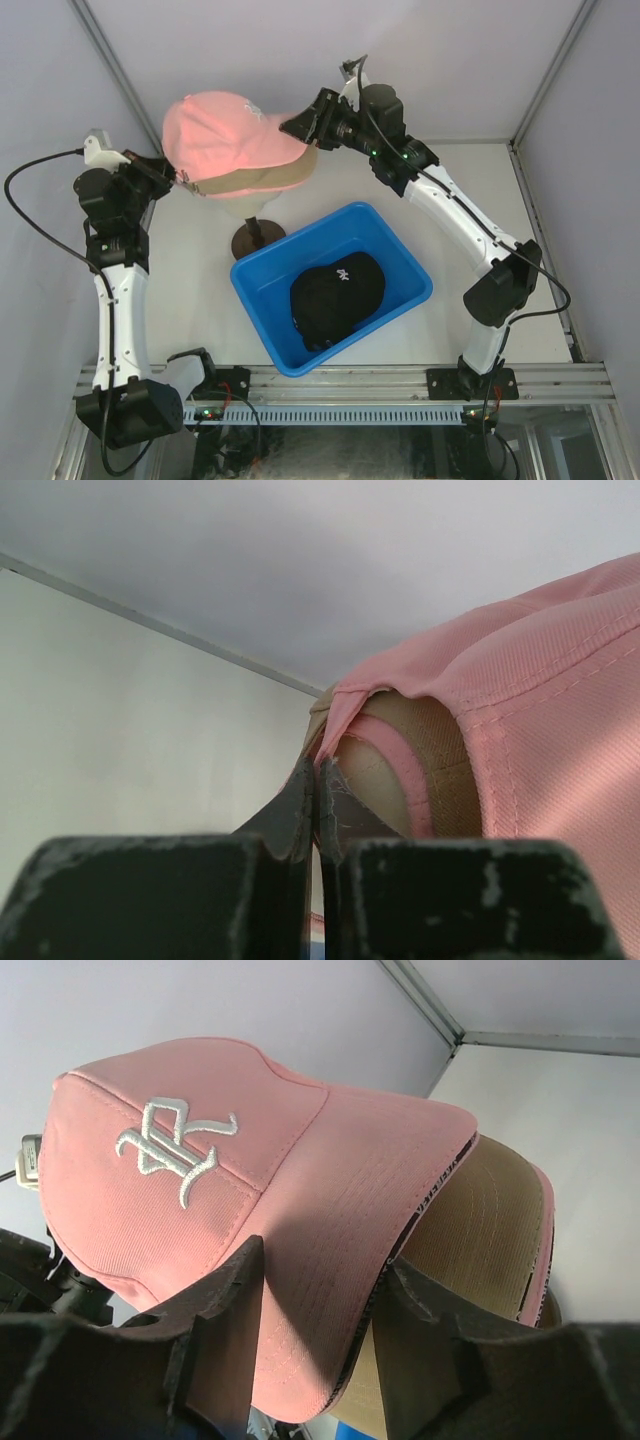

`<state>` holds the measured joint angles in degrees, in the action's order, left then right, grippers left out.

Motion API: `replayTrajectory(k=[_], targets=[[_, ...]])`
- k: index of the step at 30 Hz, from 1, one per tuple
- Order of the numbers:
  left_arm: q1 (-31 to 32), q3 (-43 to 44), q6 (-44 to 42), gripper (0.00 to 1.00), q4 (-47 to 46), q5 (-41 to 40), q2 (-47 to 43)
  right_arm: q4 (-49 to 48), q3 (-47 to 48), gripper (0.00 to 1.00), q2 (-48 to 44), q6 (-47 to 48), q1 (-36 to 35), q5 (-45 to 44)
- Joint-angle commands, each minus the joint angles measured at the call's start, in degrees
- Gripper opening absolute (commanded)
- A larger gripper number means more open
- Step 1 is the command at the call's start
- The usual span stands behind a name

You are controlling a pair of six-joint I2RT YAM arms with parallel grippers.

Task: Stack the hats
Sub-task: Stack the hat on the hat.

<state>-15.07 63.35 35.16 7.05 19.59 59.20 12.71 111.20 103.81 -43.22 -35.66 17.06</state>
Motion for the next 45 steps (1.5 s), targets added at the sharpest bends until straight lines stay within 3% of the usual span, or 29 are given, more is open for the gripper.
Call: replayTrajectory(k=[1,8,23,28,45], targets=[[-0.09,2.54,-1.33,0.03,2.68,-1.16,-0.80,3.95,-1.69,0.42,-1.40,3.99,0.88,-2.63],[0.42,3.09,-1.32,0.02,2.71,-1.14,-0.02,-1.35,-9.86,0.52,-4.93,0.57,4.36,-1.11],[1.07,3.50,-1.05,0.02,2.73,-2.32,0.23,-6.37,-14.68,0.56,-7.39,-1.52,7.52,0.91],[1.09,2.46,0.74,0.22,0.81,-3.13,-1.43,-6.56,-15.10,0.56,-8.24,-1.30,7.53,0.93],[1.16,2.75,2.95,0.50,1.83,-7.53,-6.08,-1.66,-15.44,0.56,-14.75,4.97,5.30,-6.37]])
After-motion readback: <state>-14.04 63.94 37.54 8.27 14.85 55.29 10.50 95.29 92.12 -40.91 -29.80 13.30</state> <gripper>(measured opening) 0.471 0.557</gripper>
